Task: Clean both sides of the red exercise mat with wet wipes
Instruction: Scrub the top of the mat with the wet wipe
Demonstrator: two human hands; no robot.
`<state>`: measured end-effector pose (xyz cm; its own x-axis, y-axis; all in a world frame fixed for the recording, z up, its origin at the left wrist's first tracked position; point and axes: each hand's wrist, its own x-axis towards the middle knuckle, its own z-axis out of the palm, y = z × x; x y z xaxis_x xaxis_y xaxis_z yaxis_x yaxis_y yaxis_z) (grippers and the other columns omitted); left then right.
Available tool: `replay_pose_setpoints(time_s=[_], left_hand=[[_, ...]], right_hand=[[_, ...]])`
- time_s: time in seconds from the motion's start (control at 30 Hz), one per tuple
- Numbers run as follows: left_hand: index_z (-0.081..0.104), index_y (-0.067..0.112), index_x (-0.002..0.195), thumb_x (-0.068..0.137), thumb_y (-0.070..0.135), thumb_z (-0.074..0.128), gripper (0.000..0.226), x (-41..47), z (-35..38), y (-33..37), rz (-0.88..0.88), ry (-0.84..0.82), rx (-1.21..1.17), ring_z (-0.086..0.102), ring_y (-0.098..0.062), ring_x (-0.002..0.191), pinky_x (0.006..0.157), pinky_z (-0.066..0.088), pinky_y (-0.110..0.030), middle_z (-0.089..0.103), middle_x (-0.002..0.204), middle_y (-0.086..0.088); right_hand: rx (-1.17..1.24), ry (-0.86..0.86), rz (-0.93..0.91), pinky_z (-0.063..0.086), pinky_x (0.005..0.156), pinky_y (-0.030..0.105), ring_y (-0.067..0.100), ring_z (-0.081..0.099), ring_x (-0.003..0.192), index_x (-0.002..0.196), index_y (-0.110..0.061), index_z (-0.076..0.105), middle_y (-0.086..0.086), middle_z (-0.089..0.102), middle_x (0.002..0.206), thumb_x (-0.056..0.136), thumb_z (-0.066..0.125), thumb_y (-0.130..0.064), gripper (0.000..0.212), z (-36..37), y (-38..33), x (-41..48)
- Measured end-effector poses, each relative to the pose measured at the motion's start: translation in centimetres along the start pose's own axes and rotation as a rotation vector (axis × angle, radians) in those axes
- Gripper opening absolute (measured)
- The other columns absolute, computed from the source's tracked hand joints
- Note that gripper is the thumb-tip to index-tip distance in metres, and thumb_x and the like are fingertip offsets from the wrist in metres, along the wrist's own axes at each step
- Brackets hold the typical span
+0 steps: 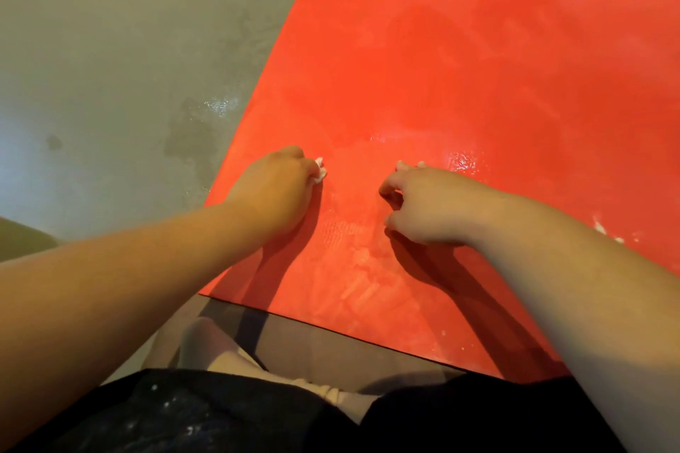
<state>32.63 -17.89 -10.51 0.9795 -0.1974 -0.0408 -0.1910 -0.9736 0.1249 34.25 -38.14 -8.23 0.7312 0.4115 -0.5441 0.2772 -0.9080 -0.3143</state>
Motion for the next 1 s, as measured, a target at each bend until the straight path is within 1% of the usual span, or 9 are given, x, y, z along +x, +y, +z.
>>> replay_pose_setpoints(time_s=[0.13, 0.27, 0.47, 0.6, 0.7, 0.8, 0.87, 0.93, 1.0], left_hand=[[0.072, 0.015, 0.100, 0.097, 0.023, 0.050, 0.023, -0.9, -0.3, 0.4, 0.047, -0.072, -0.038, 0.061, -0.033, 0.093, 0.078, 0.048, -0.040, 0.060, 0.098, -0.009], [0.070, 0.016, 0.103, 0.095, 0.019, 0.050, 0.022, 1.5, 0.1, 0.7, -0.043, 0.004, -0.010, 0.060, -0.034, 0.098, 0.081, 0.046, -0.039, 0.061, 0.104, -0.011], [0.070, 0.022, 0.105, 0.094, 0.022, 0.052, 0.021, -2.1, -0.1, 2.4, 0.090, -0.198, -0.100, 0.059, -0.026, 0.104, 0.086, 0.046, -0.033, 0.062, 0.109, -0.004], [0.069, 0.019, 0.111, 0.096, 0.020, 0.049, 0.024, 2.2, -0.4, 0.8, -0.100, -0.047, 0.050, 0.058, -0.034, 0.106, 0.084, 0.043, -0.036, 0.060, 0.112, -0.012], [0.069, 0.016, 0.108, 0.095, 0.023, 0.049, 0.025, 1.5, 0.0, 1.0, -0.080, -0.095, 0.033, 0.058, -0.035, 0.104, 0.085, 0.045, -0.037, 0.061, 0.110, -0.014], [0.070, 0.020, 0.106, 0.092, 0.021, 0.052, 0.023, -1.1, -0.2, 3.2, 0.034, -0.221, -0.028, 0.059, -0.030, 0.105, 0.087, 0.047, -0.036, 0.062, 0.109, -0.009], [0.070, 0.019, 0.107, 0.093, 0.021, 0.053, 0.022, 0.6, -0.5, 2.8, -0.034, -0.172, 0.021, 0.059, -0.031, 0.106, 0.085, 0.045, -0.034, 0.063, 0.111, -0.010], [0.069, 0.017, 0.109, 0.094, 0.021, 0.052, 0.023, 2.4, -0.8, 1.5, -0.136, -0.102, 0.068, 0.058, -0.033, 0.105, 0.081, 0.043, -0.035, 0.063, 0.112, -0.014], [0.070, 0.019, 0.108, 0.094, 0.022, 0.053, 0.022, 2.0, -0.6, 1.2, -0.132, -0.087, 0.043, 0.058, -0.032, 0.105, 0.083, 0.043, -0.034, 0.063, 0.112, -0.012]], right_hand=[[0.010, 0.002, -0.008, 0.020, 0.116, 0.046, 0.027, 0.007, 0.147, 0.138, -0.022, 0.043, 0.005, 0.002, 0.160, 0.093, 0.049, -0.021, 0.046, -0.1, -0.1, 0.1], [-0.005, 0.037, -0.026, 0.021, 0.117, 0.038, 0.027, 0.011, 0.146, 0.139, -0.018, 0.041, 0.009, 0.005, 0.159, 0.093, 0.048, -0.020, 0.047, 0.1, -0.1, 0.2], [0.002, 0.037, -0.053, 0.023, 0.112, 0.029, 0.028, 0.019, 0.144, 0.135, -0.021, 0.048, 0.012, 0.007, 0.158, 0.093, 0.050, -0.017, 0.042, -0.5, 0.2, -0.1], [-0.012, 0.058, -0.056, 0.025, 0.111, 0.030, 0.027, 0.019, 0.144, 0.131, -0.019, 0.050, 0.010, 0.008, 0.159, 0.092, 0.050, -0.017, 0.039, -0.2, 0.3, -0.1], [0.003, 0.041, -0.064, 0.023, 0.112, 0.029, 0.025, 0.016, 0.145, 0.134, -0.022, 0.048, 0.008, 0.006, 0.159, 0.092, 0.051, -0.018, 0.042, -0.2, 0.6, -0.1], [-0.015, 0.047, -0.067, 0.030, 0.108, 0.028, 0.028, 0.029, 0.140, 0.129, -0.018, 0.054, 0.013, 0.017, 0.157, 0.092, 0.051, -0.017, 0.038, -0.7, 0.4, -0.2], [-0.028, 0.065, -0.067, 0.037, 0.103, 0.029, 0.030, 0.039, 0.134, 0.126, -0.017, 0.057, 0.016, 0.025, 0.153, 0.090, 0.053, -0.016, 0.036, -0.7, 0.0, -0.2], [-0.031, 0.061, -0.073, 0.033, 0.106, 0.029, 0.030, 0.032, 0.139, 0.128, -0.021, 0.055, 0.016, 0.017, 0.156, 0.090, 0.053, -0.016, 0.038, -0.4, 0.1, 0.0], [-0.018, 0.049, -0.090, 0.025, 0.111, 0.029, 0.027, 0.020, 0.144, 0.133, -0.028, 0.050, 0.010, 0.007, 0.159, 0.089, 0.052, -0.015, 0.045, -0.1, 0.5, 0.3]])
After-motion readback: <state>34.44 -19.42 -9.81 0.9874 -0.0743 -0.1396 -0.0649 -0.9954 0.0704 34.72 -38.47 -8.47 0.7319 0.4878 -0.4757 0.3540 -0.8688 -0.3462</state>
